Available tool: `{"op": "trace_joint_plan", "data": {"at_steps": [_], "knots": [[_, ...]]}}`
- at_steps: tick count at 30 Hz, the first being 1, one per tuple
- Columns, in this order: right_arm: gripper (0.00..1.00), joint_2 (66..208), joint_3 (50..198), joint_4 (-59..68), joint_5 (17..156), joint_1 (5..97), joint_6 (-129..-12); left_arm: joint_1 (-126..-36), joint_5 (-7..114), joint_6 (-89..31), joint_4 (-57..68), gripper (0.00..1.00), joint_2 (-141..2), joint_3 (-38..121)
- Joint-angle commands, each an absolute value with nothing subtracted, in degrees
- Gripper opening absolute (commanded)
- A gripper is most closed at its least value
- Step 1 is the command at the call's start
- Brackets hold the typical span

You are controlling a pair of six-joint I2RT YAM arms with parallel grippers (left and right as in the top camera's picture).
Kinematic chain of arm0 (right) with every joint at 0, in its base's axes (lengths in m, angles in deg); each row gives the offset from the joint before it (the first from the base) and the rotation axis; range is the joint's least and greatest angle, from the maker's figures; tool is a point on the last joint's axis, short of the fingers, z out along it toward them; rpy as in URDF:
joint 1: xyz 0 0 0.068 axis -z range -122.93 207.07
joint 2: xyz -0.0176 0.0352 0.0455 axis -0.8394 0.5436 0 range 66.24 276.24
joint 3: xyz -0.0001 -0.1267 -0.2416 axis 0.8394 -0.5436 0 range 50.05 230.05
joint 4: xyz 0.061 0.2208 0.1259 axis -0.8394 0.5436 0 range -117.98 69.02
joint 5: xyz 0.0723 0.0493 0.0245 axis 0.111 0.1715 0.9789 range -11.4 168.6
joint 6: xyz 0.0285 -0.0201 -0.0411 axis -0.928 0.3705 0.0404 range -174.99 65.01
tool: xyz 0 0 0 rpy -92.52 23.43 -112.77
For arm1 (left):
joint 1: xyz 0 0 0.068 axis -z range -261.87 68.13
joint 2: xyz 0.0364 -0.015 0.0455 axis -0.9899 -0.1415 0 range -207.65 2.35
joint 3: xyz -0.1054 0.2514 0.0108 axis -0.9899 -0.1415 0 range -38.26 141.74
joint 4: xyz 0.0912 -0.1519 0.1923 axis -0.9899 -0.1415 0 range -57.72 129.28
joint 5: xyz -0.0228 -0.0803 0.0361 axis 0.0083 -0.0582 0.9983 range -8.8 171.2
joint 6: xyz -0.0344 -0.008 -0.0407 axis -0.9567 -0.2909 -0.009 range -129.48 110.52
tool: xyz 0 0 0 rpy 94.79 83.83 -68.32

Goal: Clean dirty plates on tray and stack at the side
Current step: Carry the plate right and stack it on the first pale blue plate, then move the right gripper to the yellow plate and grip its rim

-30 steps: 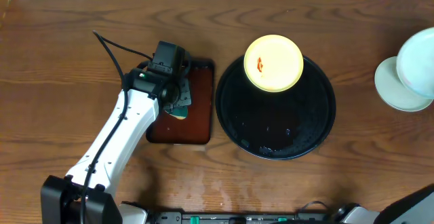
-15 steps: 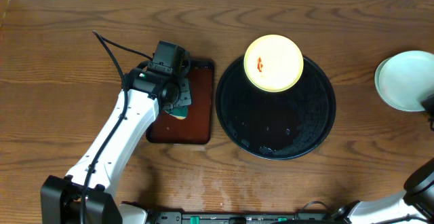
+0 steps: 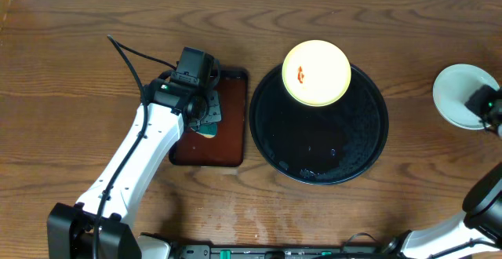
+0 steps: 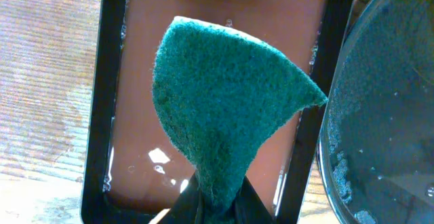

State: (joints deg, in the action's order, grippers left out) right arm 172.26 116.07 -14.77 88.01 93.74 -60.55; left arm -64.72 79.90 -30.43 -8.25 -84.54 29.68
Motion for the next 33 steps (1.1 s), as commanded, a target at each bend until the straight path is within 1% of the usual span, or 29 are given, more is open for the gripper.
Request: {"op": "trace_joint_plan", "data": {"at_steps": [1,5,11,15,21,25,29,33], "knots": [[0.01,172.6,117.1,-14.1,88.4,89.2,-55.7,-64.8,80.6,-29.7,-8.3,0.08,-83.8,29.4],[0.01,175.2,117.1,-14.5,87.5,87.0,-54.7,-64.8,80.6,-29.7,-8.7,0.08,-83.8,29.4],[0.01,179.9,117.1,-14.4,86.0,87.1,-55.4,-64.8,80.6,-29.7,-9.2,0.08,-83.8,29.4],[0.01,181.0,117.1,-14.2,91.2,87.0,-56.3,-64.8,80.6,-29.7,-9.1,0.08,-83.8,29.4],[0.01,180.9,117.3,-13.3,105.0,86.7,-62.3,-64.8,80.6,-29.7,-9.1,0.08,-83.8,29.4],[0.01,180.9,117.2,-8.8,105.4,85.6,-62.2,-64.8,80.6,-29.7,-9.1,0.08,-83.8,29.4],[0.01,180.2,117.3,-8.2,106.3,84.9,-62.2,-64.8,80.6,-29.7,-9.1,0.08,-83.8,29.4],[0.02,176.1,119.5,-4.6,106.6,84.7,-59.9,-64.8,80.6,-29.7,-9.1,0.08,-83.8,29.4]]}}
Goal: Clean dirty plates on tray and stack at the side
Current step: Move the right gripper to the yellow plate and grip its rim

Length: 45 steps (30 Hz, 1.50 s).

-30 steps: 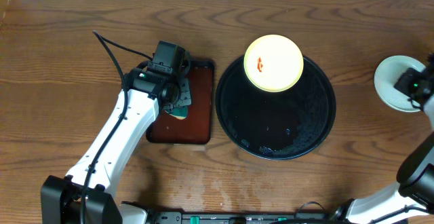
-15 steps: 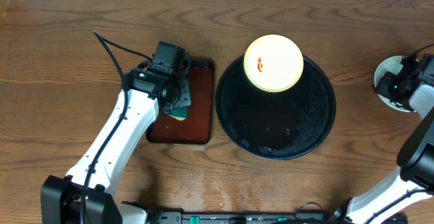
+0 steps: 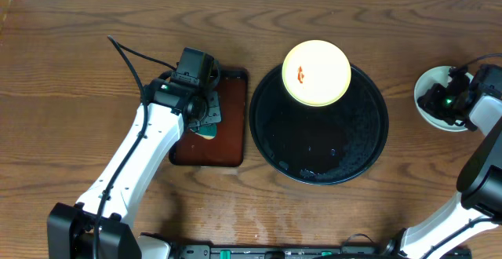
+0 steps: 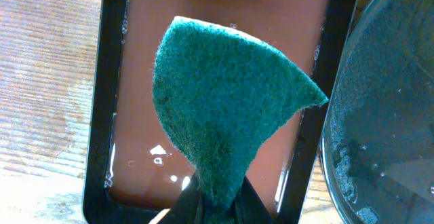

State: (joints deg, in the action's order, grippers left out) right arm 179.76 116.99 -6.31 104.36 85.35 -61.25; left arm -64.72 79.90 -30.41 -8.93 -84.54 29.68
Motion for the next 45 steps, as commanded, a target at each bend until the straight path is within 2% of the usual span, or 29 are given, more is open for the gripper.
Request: {"op": "trace_joint_plan", "data": {"at_steps": [1,5,8,11,21,27,34,40,43,45], "knots": [[0.04,174.7,121.3,-1.9,106.7,84.4,-58.3,-64.8,80.6,-29.7,-9.1,0.08,-83.8,29.4],[0.1,171.1,130.8,10.8,106.4,81.6,-52.4,-64.8,80.6,-29.7,-8.8,0.08,-83.8,29.4],[0.21,170.9,137.6,18.0,105.3,77.4,-48.6,-64.8,80.6,-29.7,-8.4,0.08,-83.8,29.4],[0.29,170.9,139.1,18.3,102.9,72.4,-47.6,-64.8,80.6,-29.7,-8.2,0.08,-83.8,29.4],[0.34,176.1,138.8,14.5,89.2,57.3,-47.9,-64.8,80.6,-29.7,-8.2,0.08,-83.8,29.4],[0.27,181.6,138.8,11.1,89.0,55.2,-49.8,-64.8,80.6,-29.7,-8.2,0.08,-83.8,29.4],[0.27,187.6,138.8,8.2,87.8,55.3,-49.8,-64.8,80.6,-29.7,-8.2,0.08,-83.8,29.4],[0.22,188.9,138.8,7.8,88.1,55.2,-49.8,-64.8,80.6,-29.7,-8.2,0.08,-83.8,29.4],[0.16,188.9,138.8,7.6,88.1,55.2,-49.9,-64.8,80.6,-29.7,-8.2,0.08,-83.8,29.4],[0.04,188.9,138.8,7.8,88.1,55.2,-50.4,-64.8,80.6,-29.7,-8.2,0.08,-83.8,29.4]]}}
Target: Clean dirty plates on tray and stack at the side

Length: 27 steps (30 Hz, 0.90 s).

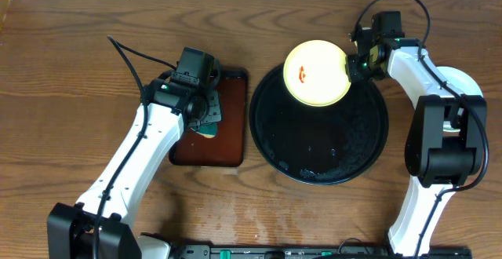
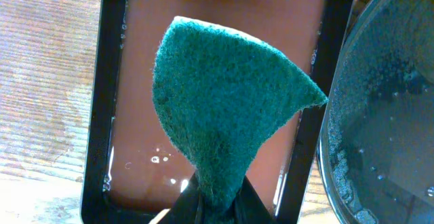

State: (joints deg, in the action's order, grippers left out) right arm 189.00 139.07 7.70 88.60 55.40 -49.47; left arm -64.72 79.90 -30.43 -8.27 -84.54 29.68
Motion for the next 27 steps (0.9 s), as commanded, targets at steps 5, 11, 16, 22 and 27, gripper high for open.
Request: {"op": "trace_joint_plan", "data": {"at_steps": [5,11,16,22,27], "knots": [[0.01,188.5,138.8,10.2,89.7,55.2,-53.6,-64.8,80.6,-29.7,-8.2,0.08,-83.8,29.4],[0.01,186.8,138.8,23.4,97.3,55.2,-53.9,-64.8,80.6,-29.7,-8.1,0.08,-83.8,29.4],[0.01,186.8,138.8,30.5,94.6,55.2,-56.6,-64.8,80.6,-29.7,-8.1,0.09,-83.8,29.4],[0.43,186.7,139.2,30.7,96.7,55.3,-58.3,-64.8,80.6,-29.7,-8.0,0.08,-83.8,29.4],[0.38,186.7,141.3,30.3,95.9,55.9,-55.1,-64.8,80.6,-29.7,-7.7,0.08,-83.8,29.4]]}}
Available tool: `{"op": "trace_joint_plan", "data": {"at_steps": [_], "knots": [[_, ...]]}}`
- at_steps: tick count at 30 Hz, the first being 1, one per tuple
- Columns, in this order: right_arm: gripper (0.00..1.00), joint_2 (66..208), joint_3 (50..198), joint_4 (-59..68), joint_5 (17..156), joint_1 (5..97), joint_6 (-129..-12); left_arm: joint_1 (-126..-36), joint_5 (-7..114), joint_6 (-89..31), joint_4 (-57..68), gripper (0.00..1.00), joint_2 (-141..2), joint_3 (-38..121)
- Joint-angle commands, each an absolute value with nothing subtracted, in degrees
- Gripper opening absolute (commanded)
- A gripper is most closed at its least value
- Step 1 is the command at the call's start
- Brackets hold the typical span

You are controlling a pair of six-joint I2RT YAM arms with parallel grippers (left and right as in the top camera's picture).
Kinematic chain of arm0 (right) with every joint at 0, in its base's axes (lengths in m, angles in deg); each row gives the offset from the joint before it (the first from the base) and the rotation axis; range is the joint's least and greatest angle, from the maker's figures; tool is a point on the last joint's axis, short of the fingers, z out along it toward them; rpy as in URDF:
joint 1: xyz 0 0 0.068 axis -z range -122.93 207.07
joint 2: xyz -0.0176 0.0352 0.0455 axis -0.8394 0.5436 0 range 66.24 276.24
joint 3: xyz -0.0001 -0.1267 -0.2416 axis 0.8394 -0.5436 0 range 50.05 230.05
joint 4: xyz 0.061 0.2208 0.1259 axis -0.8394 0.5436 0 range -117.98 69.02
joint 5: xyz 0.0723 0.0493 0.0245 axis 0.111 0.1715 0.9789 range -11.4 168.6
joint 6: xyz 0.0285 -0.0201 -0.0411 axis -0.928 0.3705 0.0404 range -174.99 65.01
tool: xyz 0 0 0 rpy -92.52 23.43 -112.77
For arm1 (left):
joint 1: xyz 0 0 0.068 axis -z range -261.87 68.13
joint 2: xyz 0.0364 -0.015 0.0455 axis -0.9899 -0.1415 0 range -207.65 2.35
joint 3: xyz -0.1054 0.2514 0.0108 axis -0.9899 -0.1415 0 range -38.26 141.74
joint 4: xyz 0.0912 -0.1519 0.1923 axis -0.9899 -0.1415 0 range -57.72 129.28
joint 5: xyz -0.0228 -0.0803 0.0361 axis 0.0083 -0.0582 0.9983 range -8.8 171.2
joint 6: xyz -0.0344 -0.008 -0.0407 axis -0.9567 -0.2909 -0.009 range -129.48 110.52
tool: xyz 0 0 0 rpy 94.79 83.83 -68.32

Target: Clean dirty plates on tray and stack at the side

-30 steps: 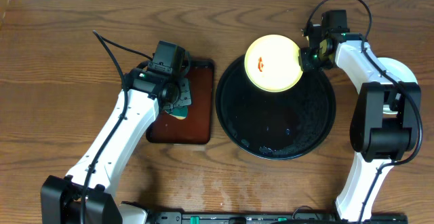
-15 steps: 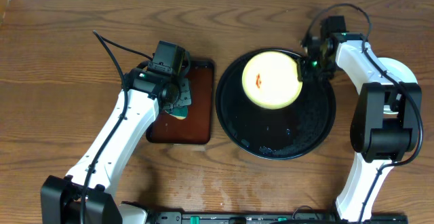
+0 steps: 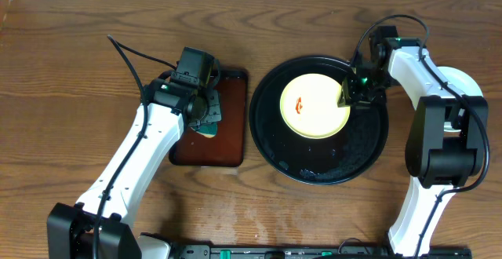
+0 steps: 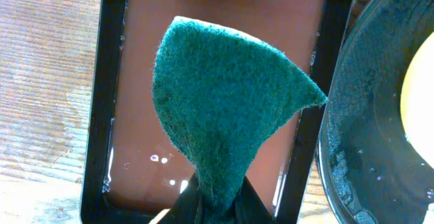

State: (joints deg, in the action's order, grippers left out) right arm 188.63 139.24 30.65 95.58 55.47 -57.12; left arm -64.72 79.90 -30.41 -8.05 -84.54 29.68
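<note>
A yellow plate (image 3: 314,106) with a red smear lies near the middle of the round black tray (image 3: 318,169). My right gripper (image 3: 352,92) sits at the plate's right rim and appears shut on that rim. My left gripper (image 3: 202,120) hangs over the brown rectangular tray (image 3: 227,145), shut on a green sponge (image 3: 205,116). In the left wrist view the sponge (image 4: 227,108) fans out from the gripper (image 4: 217,198) above the wet brown tray (image 4: 224,7). The black tray (image 4: 359,142) and an edge of the yellow plate (image 4: 422,102) show at the right.
A white plate (image 3: 469,86) lies on the table at the far right, partly behind my right arm. Water drops sit in the brown tray and on the black tray's floor. Bare wooden table surrounds both trays.
The yellow plate has moved from the black tray's far rim to nearer its middle, and my right gripper has moved with it at its right rim. The left gripper and sponge are unchanged.
My right gripper was at the white plate on the far right while the yellow plate lay at the tray's far rim. It was then at the yellow plate's right edge. Now the plate lies lower in the tray. The left gripper held the sponge over the brown tray throughout.
</note>
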Motion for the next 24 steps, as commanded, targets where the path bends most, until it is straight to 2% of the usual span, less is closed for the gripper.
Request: {"op": "trace_joint_plan", "data": {"at_steps": [1,7,12,15,22,24], "knots": [[0.35,186.7,141.2,30.3,94.8,56.0,-54.6,-64.8,80.6,-29.8,-7.6,0.09,-83.8,29.4],[0.29,186.7,140.5,29.9,92.5,55.2,-51.5,-64.8,80.6,-29.8,-7.3,0.08,-83.8,29.4],[0.14,186.7,140.4,28.6,92.2,55.0,-51.5,-64.8,80.6,-29.8,-7.1,0.08,-83.8,29.4],[0.11,186.7,140.4,28.9,92.1,55.0,-51.5,-64.8,80.6,-29.8,-7.1,0.08,-83.8,29.4],[0.14,186.7,139.5,29.4,92.1,54.9,-51.5,-64.8,80.6,-29.8,-6.5,0.08,-83.8,29.4],[0.07,186.7,139.4,29.4,92.1,54.9,-51.5,-64.8,80.6,-29.8,-6.5,0.08,-83.8,29.4]]}}
